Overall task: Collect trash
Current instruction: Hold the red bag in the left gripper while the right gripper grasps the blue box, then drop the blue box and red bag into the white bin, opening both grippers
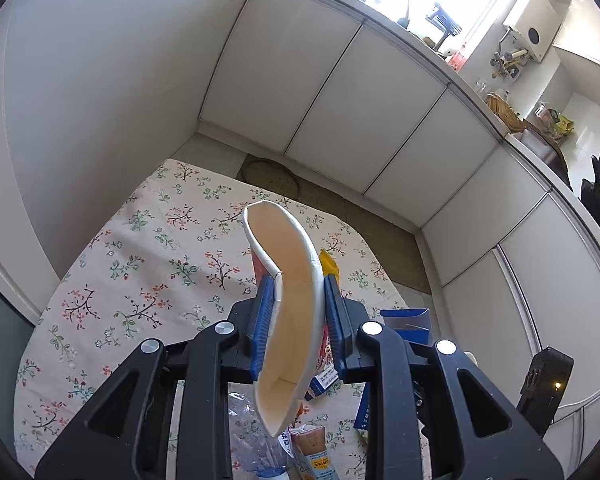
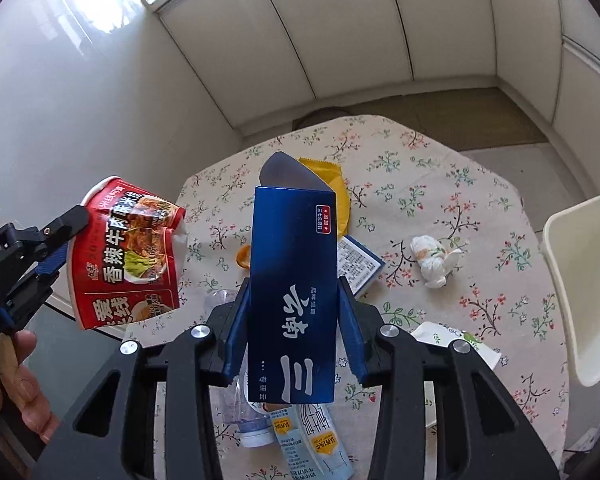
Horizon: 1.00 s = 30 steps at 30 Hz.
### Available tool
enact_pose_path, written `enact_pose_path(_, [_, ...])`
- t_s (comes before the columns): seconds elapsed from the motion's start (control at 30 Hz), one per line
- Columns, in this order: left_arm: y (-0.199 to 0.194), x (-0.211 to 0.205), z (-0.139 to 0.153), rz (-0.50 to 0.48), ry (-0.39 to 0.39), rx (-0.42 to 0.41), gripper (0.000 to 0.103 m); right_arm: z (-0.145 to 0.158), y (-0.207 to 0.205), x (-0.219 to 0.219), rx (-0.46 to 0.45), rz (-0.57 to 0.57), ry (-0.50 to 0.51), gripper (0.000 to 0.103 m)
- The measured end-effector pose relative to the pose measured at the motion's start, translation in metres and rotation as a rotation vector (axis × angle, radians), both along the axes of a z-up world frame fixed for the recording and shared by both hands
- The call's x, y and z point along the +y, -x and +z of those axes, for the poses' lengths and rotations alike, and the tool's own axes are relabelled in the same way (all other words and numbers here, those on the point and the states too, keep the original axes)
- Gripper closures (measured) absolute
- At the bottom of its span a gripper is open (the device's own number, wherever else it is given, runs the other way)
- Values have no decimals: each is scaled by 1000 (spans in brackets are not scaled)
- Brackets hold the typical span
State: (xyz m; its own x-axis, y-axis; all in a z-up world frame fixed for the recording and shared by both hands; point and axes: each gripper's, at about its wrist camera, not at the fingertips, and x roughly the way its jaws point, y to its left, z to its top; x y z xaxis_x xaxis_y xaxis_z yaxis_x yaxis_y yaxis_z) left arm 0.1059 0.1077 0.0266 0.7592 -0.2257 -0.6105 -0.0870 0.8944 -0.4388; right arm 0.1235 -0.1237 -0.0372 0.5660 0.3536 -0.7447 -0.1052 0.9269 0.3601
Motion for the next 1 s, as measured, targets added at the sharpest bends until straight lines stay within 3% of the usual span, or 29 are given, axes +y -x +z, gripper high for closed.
enact_pose_path(0.33, [2, -11, 9, -19, 12, -28, 78, 25, 9, -26, -109, -57, 39, 63])
enact_pose_path(0.67, [0, -34, 9, -57, 12, -36, 78, 40, 18, -64, -146, -135, 68, 63])
enact_pose_path(1.0, [-6, -70, 4, -117, 22, -30, 78, 44, 25, -131, -142, -274, 94, 63])
